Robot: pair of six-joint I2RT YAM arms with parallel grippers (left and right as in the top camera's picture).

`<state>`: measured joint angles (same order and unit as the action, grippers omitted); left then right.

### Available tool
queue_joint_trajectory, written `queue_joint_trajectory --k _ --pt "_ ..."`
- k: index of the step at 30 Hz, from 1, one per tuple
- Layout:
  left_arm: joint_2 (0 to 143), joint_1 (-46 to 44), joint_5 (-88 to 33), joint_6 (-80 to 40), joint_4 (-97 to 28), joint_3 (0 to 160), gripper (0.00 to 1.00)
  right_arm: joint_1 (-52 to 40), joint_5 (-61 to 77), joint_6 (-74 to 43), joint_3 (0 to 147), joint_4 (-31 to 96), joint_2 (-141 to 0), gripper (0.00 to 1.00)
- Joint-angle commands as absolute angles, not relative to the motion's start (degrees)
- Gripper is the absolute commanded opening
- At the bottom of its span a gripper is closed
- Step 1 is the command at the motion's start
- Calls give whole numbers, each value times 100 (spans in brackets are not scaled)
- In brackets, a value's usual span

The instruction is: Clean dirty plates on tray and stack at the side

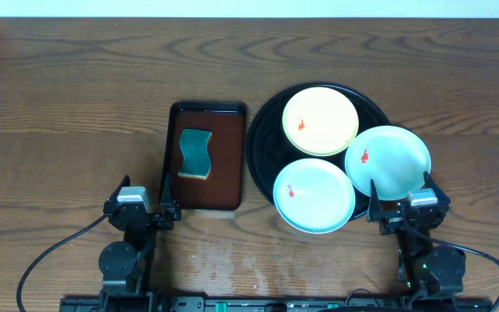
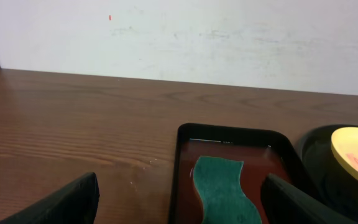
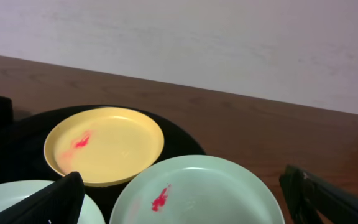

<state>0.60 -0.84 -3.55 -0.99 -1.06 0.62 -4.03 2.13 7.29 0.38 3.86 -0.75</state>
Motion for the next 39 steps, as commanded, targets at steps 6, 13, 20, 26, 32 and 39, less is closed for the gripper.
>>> queue_joint_trajectory --k 6,13,20,26,32,39 --pt "62 -67 -495 21 -364 23 84 -471 589 -27 49 360 -104 99" --pt "62 -67 -495 19 -364 23 83 -471 626 -563 1061 705 -281 99" --pt "62 -67 -497 19 -220 23 84 -471 858 -447 3535 2088 -2137 99" --pt "62 -67 -502 -132 -134 185 84 -471 1149 -154 5841 3983 -4115 99" --pt "530 -67 -499 -615 -1192 1632 84 -471 1144 156 7710 5653 -5881 99" --pt "3063 -67 -1066 -558 -3535 4851 84 -471 1413 47 8077 5857 -6737 99"
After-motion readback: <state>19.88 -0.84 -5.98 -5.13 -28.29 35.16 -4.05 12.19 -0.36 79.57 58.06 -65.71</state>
